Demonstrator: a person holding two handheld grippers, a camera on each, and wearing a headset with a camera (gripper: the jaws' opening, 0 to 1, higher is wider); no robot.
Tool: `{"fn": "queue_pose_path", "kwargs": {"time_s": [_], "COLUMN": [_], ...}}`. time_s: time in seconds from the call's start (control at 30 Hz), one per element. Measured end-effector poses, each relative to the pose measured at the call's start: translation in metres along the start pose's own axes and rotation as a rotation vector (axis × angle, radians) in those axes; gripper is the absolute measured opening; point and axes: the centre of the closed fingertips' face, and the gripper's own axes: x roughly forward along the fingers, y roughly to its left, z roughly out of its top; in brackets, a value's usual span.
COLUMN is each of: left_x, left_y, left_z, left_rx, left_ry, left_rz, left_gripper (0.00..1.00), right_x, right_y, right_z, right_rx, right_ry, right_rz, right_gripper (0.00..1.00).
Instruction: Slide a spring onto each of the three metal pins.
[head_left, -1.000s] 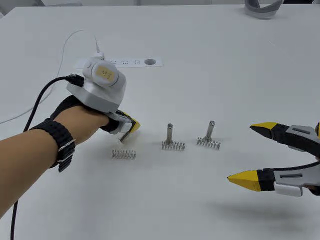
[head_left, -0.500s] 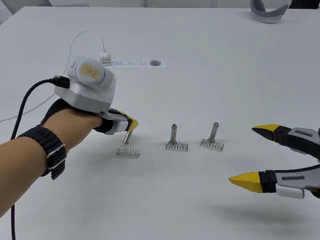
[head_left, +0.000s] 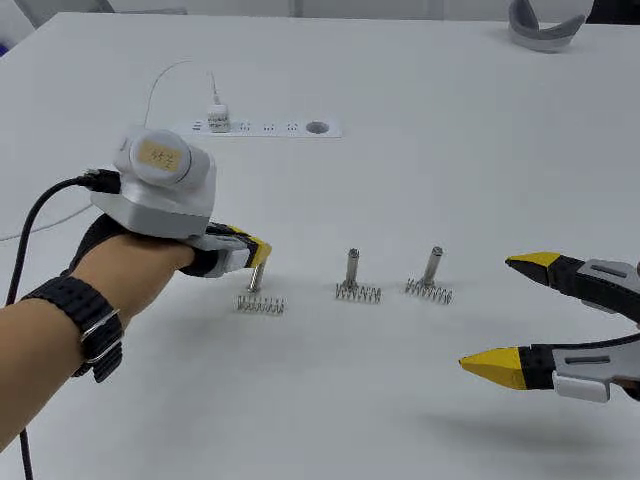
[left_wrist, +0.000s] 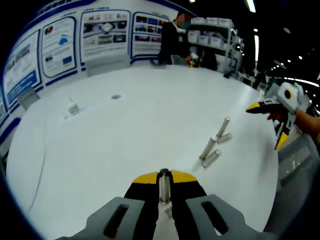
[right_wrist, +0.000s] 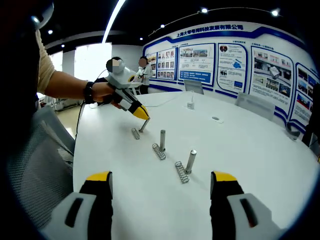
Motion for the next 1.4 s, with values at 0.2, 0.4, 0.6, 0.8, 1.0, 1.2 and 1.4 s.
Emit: {"fn": "queue_pose_path", "kwargs": {"time_s": [0.2,0.4,0.6,0.8,1.0,1.2,1.4], "left_x": [-0.005,-0.013,-0.018,-0.02,-0.021,-0.024,-0.021], "left_y": [-0.001,-0.004,-0.006,-0.012,-0.018,-0.012,-0.015], "left_z": [-0.002,-0.005,-0.008,-0.007,-0.007,-0.009,-0.006], "left_rx": [-0.008,-0.001,-0.004,0.021,0.059,0.055,0.076], "left_ry": [-0.023,-0.052,-0.104,-0.16,-0.191,-0.218,-0.226], "left_rz": [0.005,0.003,0.003,0.001,0.001,0.01,0.008], "left_gripper": [0.07,0.07,0.07,0.07,0.07,0.07,0.07], "right_x": [0.001,0.001,0.002,0.003,0.005,0.006,0.006], "right_y": [0.001,0.002,0.005,0.008,0.011,0.013,0.016], "right_z": [0.0,0.001,0.001,0.002,0.003,0.003,0.006], "right_rx": [-0.002,-0.003,-0.007,-0.01,-0.014,-0.02,-0.038], "right_ry": [0.002,0.002,0.007,0.006,0.013,0.019,0.023], "right_rz": [0.004,0.007,0.014,0.022,0.037,0.045,0.052], "right_gripper": [0.82,0.82,0.82,0.82,0.82,0.82,0.81]}}
